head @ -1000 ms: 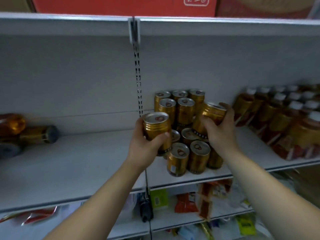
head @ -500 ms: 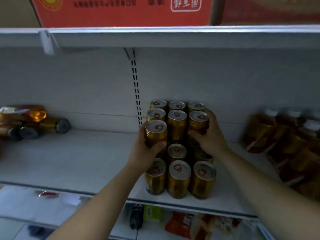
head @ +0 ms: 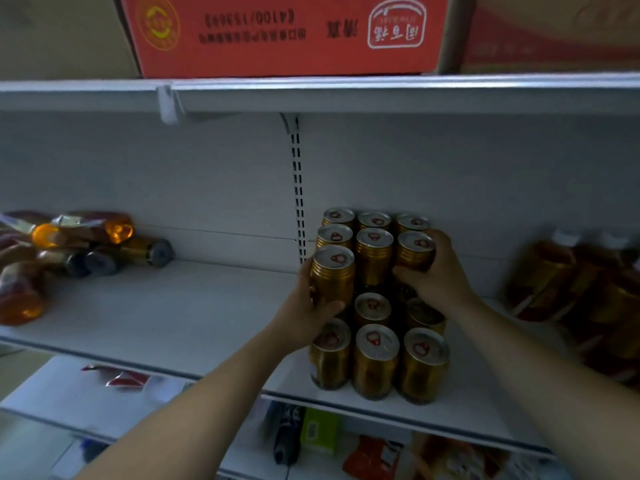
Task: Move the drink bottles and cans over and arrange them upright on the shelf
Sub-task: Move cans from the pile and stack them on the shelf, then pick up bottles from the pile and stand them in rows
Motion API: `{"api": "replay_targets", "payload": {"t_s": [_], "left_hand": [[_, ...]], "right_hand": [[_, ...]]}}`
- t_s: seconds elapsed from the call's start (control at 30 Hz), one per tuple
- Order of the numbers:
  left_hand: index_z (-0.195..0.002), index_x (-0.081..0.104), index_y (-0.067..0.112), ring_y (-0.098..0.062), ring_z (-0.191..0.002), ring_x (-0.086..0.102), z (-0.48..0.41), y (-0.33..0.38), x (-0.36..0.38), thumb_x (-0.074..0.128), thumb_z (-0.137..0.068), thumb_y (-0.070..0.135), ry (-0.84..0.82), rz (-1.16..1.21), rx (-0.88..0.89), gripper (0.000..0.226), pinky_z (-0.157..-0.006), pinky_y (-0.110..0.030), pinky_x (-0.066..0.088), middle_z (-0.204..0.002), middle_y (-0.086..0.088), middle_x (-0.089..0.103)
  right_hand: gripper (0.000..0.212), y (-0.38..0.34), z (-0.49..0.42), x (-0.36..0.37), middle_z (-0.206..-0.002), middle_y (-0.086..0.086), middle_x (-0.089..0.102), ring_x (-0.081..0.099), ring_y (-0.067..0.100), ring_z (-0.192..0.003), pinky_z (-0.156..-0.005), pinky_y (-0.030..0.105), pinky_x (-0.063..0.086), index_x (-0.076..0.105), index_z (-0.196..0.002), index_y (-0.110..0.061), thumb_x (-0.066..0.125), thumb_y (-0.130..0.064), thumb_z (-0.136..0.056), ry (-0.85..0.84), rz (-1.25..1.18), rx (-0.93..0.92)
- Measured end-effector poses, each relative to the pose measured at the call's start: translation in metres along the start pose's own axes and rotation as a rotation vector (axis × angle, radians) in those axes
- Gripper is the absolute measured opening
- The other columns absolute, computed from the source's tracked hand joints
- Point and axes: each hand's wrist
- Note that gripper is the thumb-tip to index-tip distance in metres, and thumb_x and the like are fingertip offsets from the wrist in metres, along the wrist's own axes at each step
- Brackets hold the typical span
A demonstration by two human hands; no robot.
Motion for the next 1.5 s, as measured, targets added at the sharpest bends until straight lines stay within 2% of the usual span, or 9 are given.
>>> {"api": "replay_targets", "payload": {"t_s": [0.17,0.37,0.53,0.73,0.9,1.07,1.23,1.37,1.5], "left_hand": [[-0.144,0.016,0.037,-0.017,-0.120,0.050,-0.008,0.000,-0.059,0.069,-0.079,0.042,-0.130,-0.040,-0.119,0.084,-0.097,-0.035,0.045,-0.135,0.002,0.044],[-0.143,0.021,0.041,-0.019,-0.126,0.043,0.026,-0.016,-0.202,0.061,-0.083,0.053,-0.162,-0.502,-0.189,0.074,-0.097,-0.031,0.038,-0.149,0.002,0.032],[-0.146,0.022,0.035,-0.018,-0.134,0.035,0.086,-0.043,-0.325,0.060,-0.083,0.054,-0.077,-0.767,-0.236,0.076,-0.104,-0.028,0.028,-0.153,0.004,0.028],[-0.144,0.029,0.024,-0.019,-0.126,0.043,0.154,-0.076,-0.448,0.063,-0.082,0.047,0.050,-0.844,-0.342,0.074,-0.090,-0.020,0.031,-0.144,-0.004,0.041],[-0.144,0.029,0.024,-0.020,-0.130,0.041,0.188,-0.110,-0.526,0.063,-0.083,0.044,0.149,-0.750,-0.480,0.073,-0.107,-0.035,0.034,-0.148,-0.003,0.036],[-0.142,0.032,0.030,-0.019,-0.121,0.049,0.195,-0.147,-0.593,0.064,-0.083,0.043,0.215,-0.698,-0.578,0.069,-0.100,-0.033,0.040,-0.146,-0.002,0.039],[-0.143,0.032,0.030,-0.020,-0.124,0.046,0.172,-0.184,-0.666,0.064,-0.083,0.044,0.275,-0.739,-0.633,0.069,-0.101,-0.035,0.038,-0.147,-0.002,0.037],[-0.141,0.034,0.027,-0.024,-0.125,0.044,0.151,-0.214,-0.715,0.064,-0.084,0.041,0.333,-0.749,-0.669,0.067,-0.100,-0.037,0.038,-0.143,-0.007,0.040],[-0.140,0.035,0.028,-0.013,-0.107,0.050,0.135,-0.243,-0.750,0.067,-0.083,0.034,0.312,-0.720,-0.657,0.065,-0.075,-0.017,0.041,-0.140,-0.005,0.043]], "right_hand": [[0.078,-0.053,-0.011,0.003,-0.144,0.006,0.040,0.038,0.025,-0.130,-0.100,0.034,0.033,0.037,-0.143,-0.023,0.066,-0.057,-0.079,0.054,0.346,-0.101],[0.082,-0.152,-0.015,0.097,-0.152,0.003,0.035,0.040,0.023,-0.132,-0.093,0.030,0.032,0.031,-0.147,-0.026,0.060,-0.064,-0.080,-0.264,0.450,-0.145],[0.086,-0.223,-0.001,0.229,-0.154,0.002,0.032,0.036,0.022,-0.135,-0.102,0.029,0.031,0.029,-0.148,-0.026,0.057,-0.069,-0.079,-0.460,0.506,-0.227],[0.085,-0.300,0.021,0.375,-0.149,0.004,0.037,0.043,0.025,-0.129,-0.091,0.031,0.038,0.032,-0.147,-0.026,0.061,-0.066,-0.078,-0.617,0.486,-0.274],[0.083,-0.348,0.027,0.474,-0.146,0.007,0.043,0.046,0.026,-0.127,-0.098,0.032,0.041,0.039,-0.143,-0.021,0.062,-0.064,-0.076,-0.686,0.528,-0.353],[0.082,-0.377,0.015,0.557,-0.147,0.008,0.042,0.044,0.025,-0.129,-0.100,0.032,0.037,0.040,-0.142,-0.024,0.061,-0.067,-0.075,-0.712,0.503,-0.417],[0.085,-0.398,-0.012,0.645,-0.156,0.006,0.026,0.033,0.027,-0.137,-0.102,0.038,0.035,0.026,-0.150,-0.026,0.056,-0.066,-0.081,-0.743,0.536,-0.464],[0.077,-0.419,-0.021,0.711,-0.152,0.008,0.032,0.036,0.027,-0.135,-0.100,0.038,0.037,0.030,-0.148,-0.026,0.056,-0.060,-0.084,-0.798,0.498,-0.537],[0.073,-0.433,-0.025,0.763,-0.142,0.007,0.042,0.042,0.026,-0.127,-0.093,0.040,0.042,0.037,-0.143,-0.025,0.056,-0.061,-0.083,-0.871,0.494,-0.574]]}}
Point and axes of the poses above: each hand's wrist, its own z-axis away from the middle knuckle, its own x-axis out of the palm, y = z × x
